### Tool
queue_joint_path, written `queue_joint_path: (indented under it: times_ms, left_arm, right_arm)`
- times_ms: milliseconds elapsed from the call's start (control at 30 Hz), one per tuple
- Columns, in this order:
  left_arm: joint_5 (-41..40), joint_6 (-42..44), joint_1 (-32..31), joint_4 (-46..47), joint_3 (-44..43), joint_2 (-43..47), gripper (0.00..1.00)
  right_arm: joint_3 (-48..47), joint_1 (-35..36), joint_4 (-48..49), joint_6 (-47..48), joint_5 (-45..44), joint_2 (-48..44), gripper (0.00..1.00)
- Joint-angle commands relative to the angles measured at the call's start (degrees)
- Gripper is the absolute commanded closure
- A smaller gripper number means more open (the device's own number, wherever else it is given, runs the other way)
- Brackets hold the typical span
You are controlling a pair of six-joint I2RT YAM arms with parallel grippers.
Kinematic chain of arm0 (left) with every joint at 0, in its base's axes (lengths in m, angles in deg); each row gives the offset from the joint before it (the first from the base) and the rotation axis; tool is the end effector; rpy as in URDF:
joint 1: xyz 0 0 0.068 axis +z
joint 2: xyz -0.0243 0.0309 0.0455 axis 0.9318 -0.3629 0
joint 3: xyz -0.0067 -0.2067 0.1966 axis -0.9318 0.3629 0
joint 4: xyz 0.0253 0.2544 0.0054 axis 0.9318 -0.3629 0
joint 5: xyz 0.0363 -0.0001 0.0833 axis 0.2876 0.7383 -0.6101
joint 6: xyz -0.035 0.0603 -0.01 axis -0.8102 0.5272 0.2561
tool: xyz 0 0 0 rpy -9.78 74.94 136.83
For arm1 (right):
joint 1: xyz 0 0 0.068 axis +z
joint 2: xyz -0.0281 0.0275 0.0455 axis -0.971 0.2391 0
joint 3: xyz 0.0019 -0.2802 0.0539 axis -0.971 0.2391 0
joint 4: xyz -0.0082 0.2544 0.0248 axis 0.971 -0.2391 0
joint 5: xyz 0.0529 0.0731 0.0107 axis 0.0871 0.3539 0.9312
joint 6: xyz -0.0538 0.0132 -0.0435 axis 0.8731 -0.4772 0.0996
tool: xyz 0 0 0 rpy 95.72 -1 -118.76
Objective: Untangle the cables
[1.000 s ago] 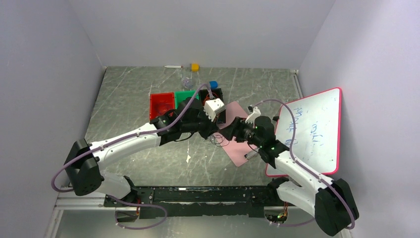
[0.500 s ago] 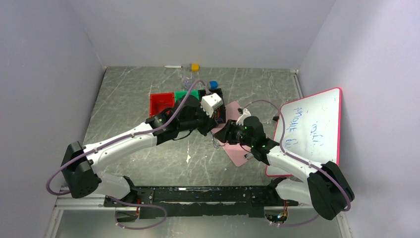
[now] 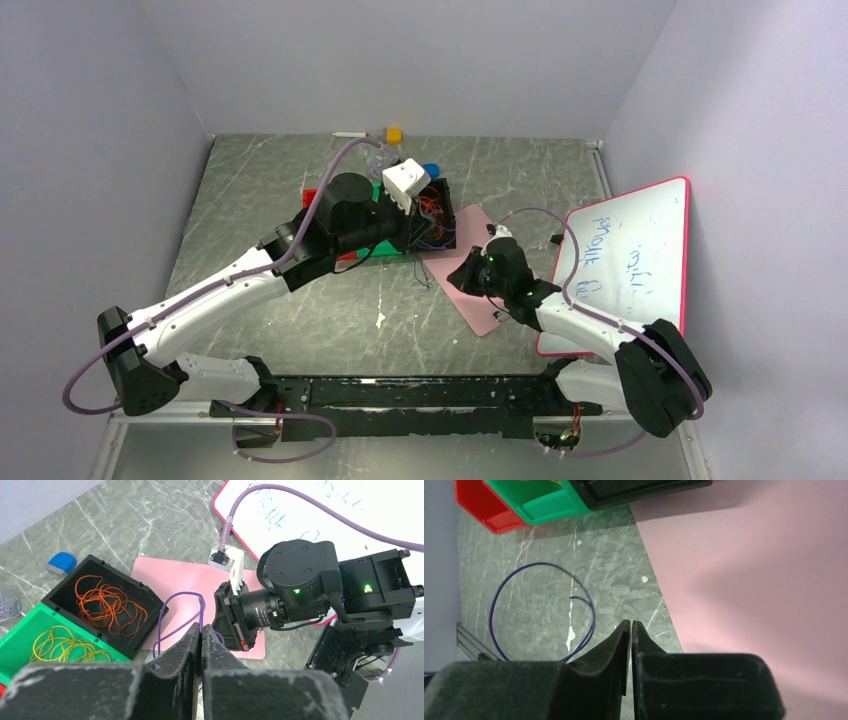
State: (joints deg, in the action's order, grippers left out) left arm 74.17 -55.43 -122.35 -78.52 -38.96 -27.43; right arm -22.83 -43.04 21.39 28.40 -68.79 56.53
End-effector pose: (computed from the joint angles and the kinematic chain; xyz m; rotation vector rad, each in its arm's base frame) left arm 0.1783 -0.2473 0.3991 0.7844 1.7297 -0.7862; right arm 0.1998 0.1366 0.1816 0.1192 2.2802 0.8291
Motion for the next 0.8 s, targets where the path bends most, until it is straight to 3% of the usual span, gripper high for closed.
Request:
queue_joint_path:
  times_ms: [0,67,233,333,767]
  left_arm:
    - [-0.57,-0.37,0.81,-1.87,-3.15,0.94,0.93]
    - [-0.04,-0.29,1.12,-2.25,-3.84,0.78,0.93]
    - [0.78,-0.20,1.37,-2.80,-4.82,0.39,0.93]
    - [1.29,-0.25,1.54,-2.78,-5.10,0.16,0.93]
    - [3.46,-0.97,1.67,-2.45,-4.88,-0.78,0.93]
  right_arm:
    - [-0.49,0.13,-1.86,-0.34,-2.84,-0.45,0.91]
    - [-0.23,0.15,-1.67,0.14,-3.07,-1.63,0.84]
    - [1.54,0.14,2.13,1.69,-1.54,-7.07,0.56]
    - [2.47,0.11,5.72,2.77,1.28,-9.19,0.46]
    - [1.68,0.19,18.05,2.30,9.16,-5.26,0.37]
